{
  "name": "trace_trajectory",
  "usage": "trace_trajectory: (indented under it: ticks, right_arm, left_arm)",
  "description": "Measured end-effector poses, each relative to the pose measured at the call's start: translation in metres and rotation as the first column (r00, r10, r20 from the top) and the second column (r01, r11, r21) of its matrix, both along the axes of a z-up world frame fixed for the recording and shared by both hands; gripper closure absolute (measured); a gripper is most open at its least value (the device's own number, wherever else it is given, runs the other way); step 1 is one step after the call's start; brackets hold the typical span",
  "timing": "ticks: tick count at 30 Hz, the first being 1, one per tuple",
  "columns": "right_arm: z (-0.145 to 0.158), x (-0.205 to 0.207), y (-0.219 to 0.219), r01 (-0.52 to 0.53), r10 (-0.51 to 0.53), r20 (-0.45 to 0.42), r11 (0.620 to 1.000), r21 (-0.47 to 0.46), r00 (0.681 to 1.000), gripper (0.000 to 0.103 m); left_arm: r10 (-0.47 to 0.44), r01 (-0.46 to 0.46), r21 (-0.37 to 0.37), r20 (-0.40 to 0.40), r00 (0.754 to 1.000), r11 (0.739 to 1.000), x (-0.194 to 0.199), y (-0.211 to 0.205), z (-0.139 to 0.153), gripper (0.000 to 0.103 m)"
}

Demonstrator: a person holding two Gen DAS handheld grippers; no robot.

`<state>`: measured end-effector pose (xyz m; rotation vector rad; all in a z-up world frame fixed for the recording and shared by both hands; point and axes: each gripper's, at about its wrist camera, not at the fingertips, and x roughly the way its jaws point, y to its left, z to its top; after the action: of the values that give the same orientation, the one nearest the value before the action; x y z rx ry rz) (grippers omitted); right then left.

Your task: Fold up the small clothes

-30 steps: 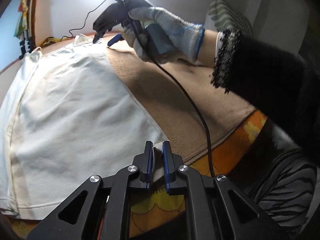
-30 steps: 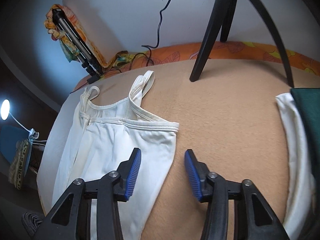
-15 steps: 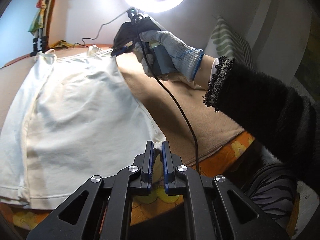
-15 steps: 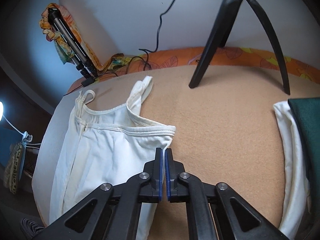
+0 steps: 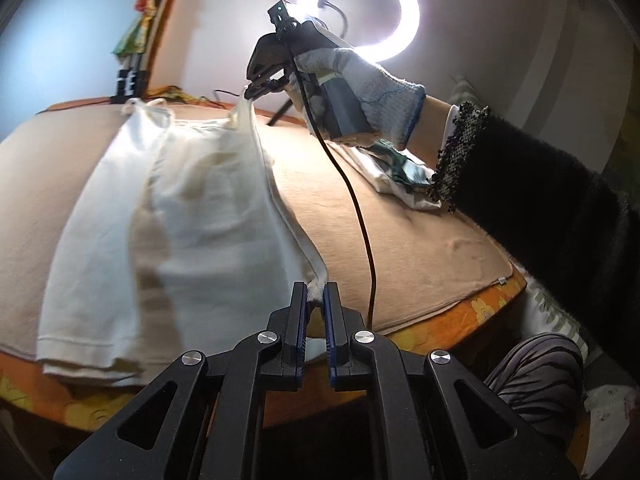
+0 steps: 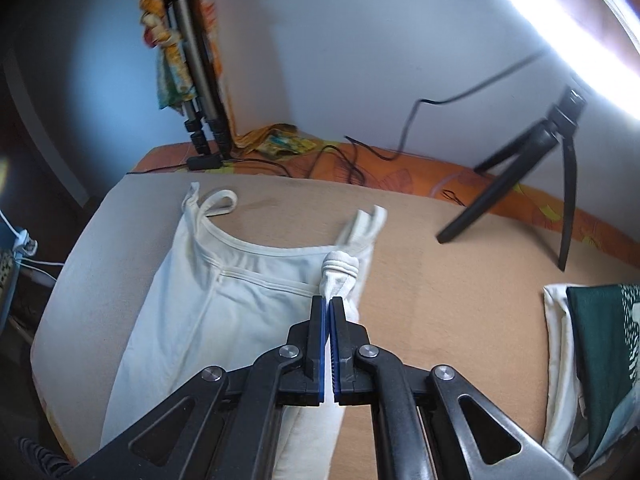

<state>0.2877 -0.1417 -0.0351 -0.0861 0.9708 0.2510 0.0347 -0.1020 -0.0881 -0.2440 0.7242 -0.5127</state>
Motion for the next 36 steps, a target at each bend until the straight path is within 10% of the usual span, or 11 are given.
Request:
trace_trajectory:
  ticks: [22, 25, 29, 36]
  right_arm:
    - [-0.066, 0.026, 0.099, -0.058, 0.047, -0.092, 0.991, -0.119, 0.995, 0.102]
    - [-0.053, 0.014, 0.088, -0.066, 0.061, -0.088, 0.997, -0.05, 0.994, 0.073]
    - [-0.023, -0.023, 0.06, -0.069, 0.07, -0.043, 0.998, 0.009, 0.997, 0.07]
    - [0.006, -0.146, -0.005, -0.073, 0.08, -0.049, 0.989, 0.125, 0.996, 0.069]
  left_arm:
    - [0.092, -0.098, -0.053, -0.11, 0.99, 0.994, 0.014, 0.065, -0.029, 0.096]
    - [0.065, -0.071, -0.039, -0.136, 0.989, 0.997, 0.016, 0.064, -0.025, 0.093]
    - [0.024, -0.026, -0.019, -0.114, 0.993, 0.999, 0.005, 0.068, -0.009, 0.092]
    - [0.076, -0.074, 0.034, -0.059, 0.995, 0.997, -0.015, 0.119, 0.019, 0.054]
